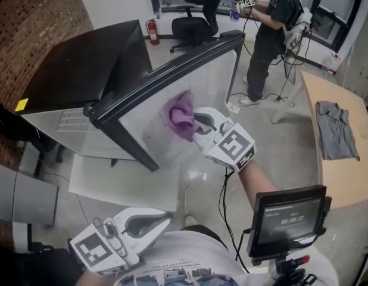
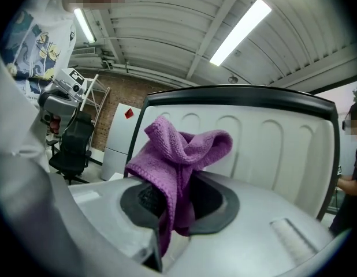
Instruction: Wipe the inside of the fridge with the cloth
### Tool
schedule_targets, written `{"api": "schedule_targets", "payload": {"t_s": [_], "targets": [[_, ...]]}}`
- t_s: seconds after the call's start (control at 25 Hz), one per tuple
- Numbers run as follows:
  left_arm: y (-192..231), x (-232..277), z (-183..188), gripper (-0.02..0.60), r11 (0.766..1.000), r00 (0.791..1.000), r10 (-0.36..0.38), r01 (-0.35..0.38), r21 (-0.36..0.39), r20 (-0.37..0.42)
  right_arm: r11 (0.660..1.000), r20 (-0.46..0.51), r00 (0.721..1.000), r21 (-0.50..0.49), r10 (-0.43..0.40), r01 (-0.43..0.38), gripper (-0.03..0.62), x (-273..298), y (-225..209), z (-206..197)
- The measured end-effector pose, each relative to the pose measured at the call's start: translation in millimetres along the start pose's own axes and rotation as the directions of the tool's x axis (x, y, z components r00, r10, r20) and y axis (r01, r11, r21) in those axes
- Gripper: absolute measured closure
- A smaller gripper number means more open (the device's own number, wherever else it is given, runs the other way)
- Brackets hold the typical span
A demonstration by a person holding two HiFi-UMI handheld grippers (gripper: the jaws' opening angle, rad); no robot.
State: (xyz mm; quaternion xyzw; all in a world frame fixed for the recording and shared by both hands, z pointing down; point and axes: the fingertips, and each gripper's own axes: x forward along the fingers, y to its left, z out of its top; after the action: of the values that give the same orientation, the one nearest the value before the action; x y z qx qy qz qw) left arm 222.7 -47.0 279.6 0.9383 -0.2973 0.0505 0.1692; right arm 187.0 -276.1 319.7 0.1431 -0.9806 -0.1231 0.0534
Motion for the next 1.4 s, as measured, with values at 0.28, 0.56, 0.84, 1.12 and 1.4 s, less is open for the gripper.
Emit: {"api": "schedule_targets", "payload": {"t_s": [0.28, 0.56, 0.84, 1.12, 1.4], "targets": [[1, 10, 0, 0.575, 1.000, 1.000, -0.008, 0.008, 0.002, 0.001, 0.996, -0.031, 0.996, 0.004, -0.087, 0.087, 0.516, -22, -49, -21], [0, 15, -6, 0.575, 1.000, 1.000, 0.000, 0.000, -0.001, -0.011, 0.982, -0.059, 0.981, 0.028, -0.185, 0.187, 0.516, -49, -98, -46], [-3, 20, -6, 0.575, 1.000, 1.000, -0.005, 0.005, 0.003, -0.020, 0.958, -0.102, 0.957, 0.058, -0.273, 0.280, 0.516, -69, -131, -71], [-3, 25, -6, 0.575, 1.000, 1.000, -0.016, 0.016, 0.002, -0.027, 0.942, -0.117, 0.942, 0.085, -0.314, 0.325, 0.516, -81, -133, -77], [-3, 21, -5, 0.575, 1.000, 0.999, -0.030, 0.030, -0.003, -0.023, 0.993, -0.050, 0.993, 0.041, -0.107, 0.109, 0.516, -42, -27, -44]]}}
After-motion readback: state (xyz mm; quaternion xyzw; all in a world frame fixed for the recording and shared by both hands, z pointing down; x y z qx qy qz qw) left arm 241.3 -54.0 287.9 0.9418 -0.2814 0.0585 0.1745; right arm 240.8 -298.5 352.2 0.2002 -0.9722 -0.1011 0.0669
